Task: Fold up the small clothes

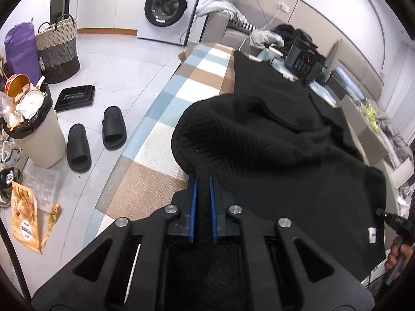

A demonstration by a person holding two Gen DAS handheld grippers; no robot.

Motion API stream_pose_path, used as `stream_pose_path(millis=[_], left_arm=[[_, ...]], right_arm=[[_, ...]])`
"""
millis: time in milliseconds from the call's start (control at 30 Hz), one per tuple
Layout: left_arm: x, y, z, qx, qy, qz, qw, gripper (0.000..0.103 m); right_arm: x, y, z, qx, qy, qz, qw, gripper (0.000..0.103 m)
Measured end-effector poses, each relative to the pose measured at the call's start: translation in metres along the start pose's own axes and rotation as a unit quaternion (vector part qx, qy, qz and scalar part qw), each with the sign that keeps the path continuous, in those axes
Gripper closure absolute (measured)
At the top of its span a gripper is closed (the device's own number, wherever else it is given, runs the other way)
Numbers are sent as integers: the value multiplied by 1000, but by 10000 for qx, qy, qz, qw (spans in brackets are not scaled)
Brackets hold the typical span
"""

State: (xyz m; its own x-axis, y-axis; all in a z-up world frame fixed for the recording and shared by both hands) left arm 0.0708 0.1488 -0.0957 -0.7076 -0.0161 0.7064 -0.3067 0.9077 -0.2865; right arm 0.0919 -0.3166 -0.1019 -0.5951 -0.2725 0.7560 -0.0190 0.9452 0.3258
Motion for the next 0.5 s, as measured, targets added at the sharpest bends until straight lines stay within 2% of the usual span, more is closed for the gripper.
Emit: stream_pose_path(millis=[133,200,300,500], left_arm=[[17,-2,-2,24,-186,76,9998,97],[27,-7,-3,38,-238,233,9994,98],[42,-14,-1,-46,-335,337,9989,98],[74,-27,7,-63,-516,583,9969,98]], right_arm=[[30,-11,-5,-234,-580,-75,9980,99],[42,-17,-5,-342,-782,-58,9963,99],[55,-27,-3,-481,-925,17,9945,99],[72,-47,4,-805,-1067,-162,9909,99]])
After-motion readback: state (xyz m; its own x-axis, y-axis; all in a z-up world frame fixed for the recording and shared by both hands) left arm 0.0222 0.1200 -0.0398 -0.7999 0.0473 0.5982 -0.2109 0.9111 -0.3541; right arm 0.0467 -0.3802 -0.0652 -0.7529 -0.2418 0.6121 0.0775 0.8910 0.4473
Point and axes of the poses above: each gripper's, at about its wrist camera, not at the fingertips, and x roughly against the way its jaws point, y to its left, z to its underside, the point moved 1 cm from there along -x, roughly the way its jaws point, and after that the axes turned 2 degrees about -y, right-handed, at the moved point
